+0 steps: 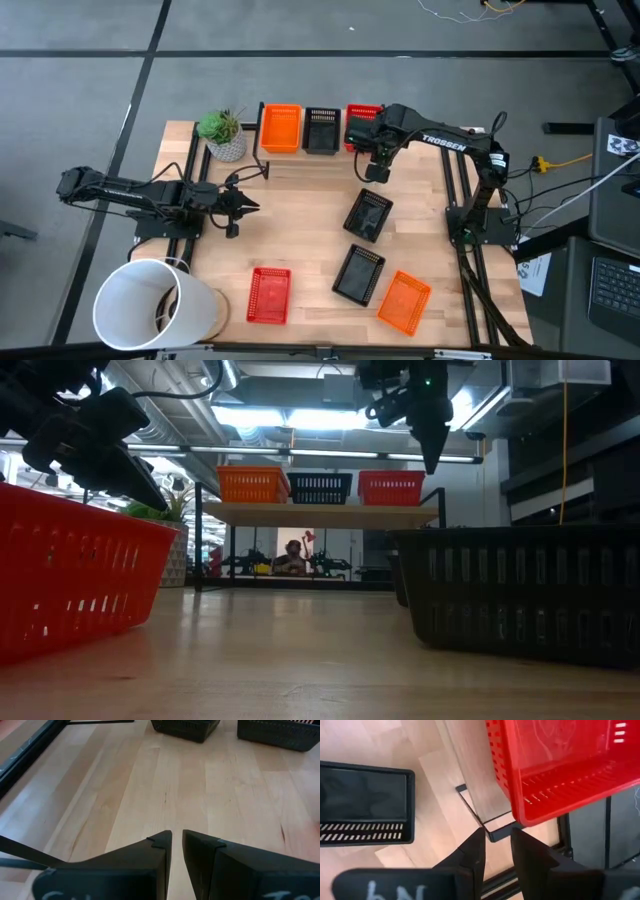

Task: Stack baskets on shelf by color
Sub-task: Stack the red bin on top of the red bin on the shelf

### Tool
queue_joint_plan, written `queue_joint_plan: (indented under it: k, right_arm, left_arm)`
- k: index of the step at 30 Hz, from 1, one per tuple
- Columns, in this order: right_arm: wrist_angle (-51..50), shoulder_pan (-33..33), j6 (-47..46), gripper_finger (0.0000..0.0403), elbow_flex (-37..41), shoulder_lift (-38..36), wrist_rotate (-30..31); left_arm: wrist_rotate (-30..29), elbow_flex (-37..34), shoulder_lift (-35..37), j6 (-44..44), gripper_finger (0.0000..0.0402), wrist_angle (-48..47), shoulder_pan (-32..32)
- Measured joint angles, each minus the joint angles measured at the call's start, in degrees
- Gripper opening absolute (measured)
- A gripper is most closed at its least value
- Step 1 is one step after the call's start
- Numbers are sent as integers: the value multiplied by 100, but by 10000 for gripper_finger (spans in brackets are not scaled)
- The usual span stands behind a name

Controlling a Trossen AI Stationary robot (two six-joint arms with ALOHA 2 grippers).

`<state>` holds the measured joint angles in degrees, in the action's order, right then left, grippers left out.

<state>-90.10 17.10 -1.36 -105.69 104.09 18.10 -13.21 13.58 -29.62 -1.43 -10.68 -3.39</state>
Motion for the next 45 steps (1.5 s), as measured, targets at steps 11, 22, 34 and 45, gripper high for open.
queue_joint_plan:
  k: [11, 22, 34, 45]
  right_arm:
    - [11, -380, -821, 94, 0, 0, -2159]
    - [26, -1764, -1405, 94, 853, -587, -2961]
    - [1120, -3563, -4602, 94, 2757, -1862, -2090]
    - [1617, -4420, -5697, 94, 3204, -1994, -1829]
  left_arm:
    - [0, 0, -1, 2, 37, -4, 1]
    - [558, 0, -1, -200, 37, 165, 1]
    - [2553, 427, -1157, -896, 37, 1432, -70]
    - [3881, 1518, -3498, -908, 37, 1412, -1360]
